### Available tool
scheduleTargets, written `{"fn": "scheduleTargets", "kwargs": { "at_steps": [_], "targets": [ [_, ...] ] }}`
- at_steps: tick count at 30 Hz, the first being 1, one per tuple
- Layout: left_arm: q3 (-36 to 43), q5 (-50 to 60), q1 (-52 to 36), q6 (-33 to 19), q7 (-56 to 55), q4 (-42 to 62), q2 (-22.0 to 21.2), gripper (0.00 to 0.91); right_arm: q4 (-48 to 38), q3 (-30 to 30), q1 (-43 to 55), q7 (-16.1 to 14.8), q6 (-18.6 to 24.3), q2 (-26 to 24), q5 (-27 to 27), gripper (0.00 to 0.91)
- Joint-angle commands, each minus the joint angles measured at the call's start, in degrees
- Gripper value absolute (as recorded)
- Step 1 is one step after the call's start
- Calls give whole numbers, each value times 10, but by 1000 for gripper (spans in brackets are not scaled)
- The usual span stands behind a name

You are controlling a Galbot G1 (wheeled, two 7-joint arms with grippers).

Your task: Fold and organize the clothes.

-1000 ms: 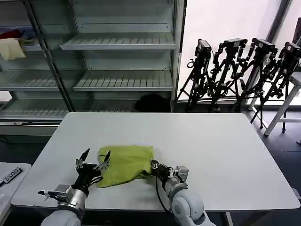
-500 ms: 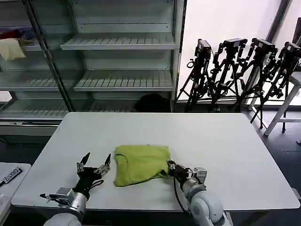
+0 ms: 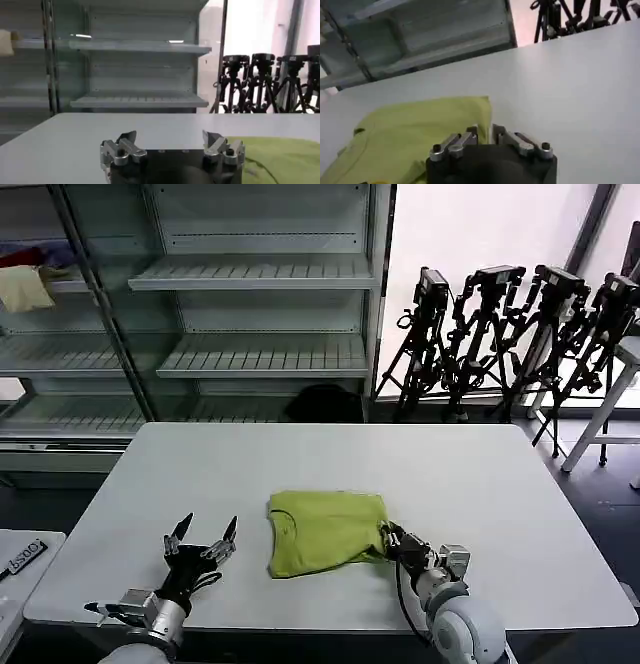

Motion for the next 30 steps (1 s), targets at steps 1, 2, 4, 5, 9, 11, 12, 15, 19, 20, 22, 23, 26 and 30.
{"fn": "scheduleTargets", "kwargs": {
  "at_steps": [1, 2, 4, 5, 9, 11, 12, 15, 19, 20, 22, 23, 26, 30],
  "targets": [
    [-1, 0, 10, -3, 0, -3, -1, 907, 39, 0, -37, -45, 29, -7, -124, 907],
    [-1, 0, 11, -4, 0, -3, -1, 907, 40, 0, -39, -49, 29, -7, -126, 907],
    [-2, 0, 14, -7, 0, -4, -1, 907, 50, -7, -56, -72, 37, -12, -148, 907],
    [-2, 0, 15, -7, 0, -4, -2, 907, 52, -9, -59, -76, 38, -13, -154, 907],
    [-4, 0, 18, -9, -3, -3, -3, 907, 49, -17, -84, -87, 41, -15, -192, 907],
    [-5, 0, 20, -11, -3, -4, -4, 907, 46, -16, -99, -92, 47, -17, -197, 907],
    [-6, 0, 21, -12, -3, -4, -4, 907, 46, -15, -108, -93, 56, -19, -198, 907],
    [-6, 0, 24, -14, -3, -4, -4, 907, 51, -9, -129, -99, 70, -25, -199, 907],
    [-4, 1, 26, -17, -4, -1, -6, 907, 58, -5, -157, -101, 94, -36, -203, 907],
    [-3, 2, 26, -18, -4, 0, -7, 907, 59, -3, -166, -103, 100, -35, -206, 907],
    [-2, 4, 27, -18, -4, -1, -10, 907, 61, -2, -174, -100, 112, -35, -209, 907],
    [-1, 5, 27, -19, -4, -1, -11, 907, 62, 1, -181, -100, 122, -35, -213, 907],
    [-1, 5, 29, -20, -4, -1, -11, 907, 64, 5, -190, -91, 144, -34, -223, 907],
    [-3, 4, 27, -21, -4, 4, -10, 907, 65, 27, -190, -82, 165, -39, -225, 907]
  ]
}}
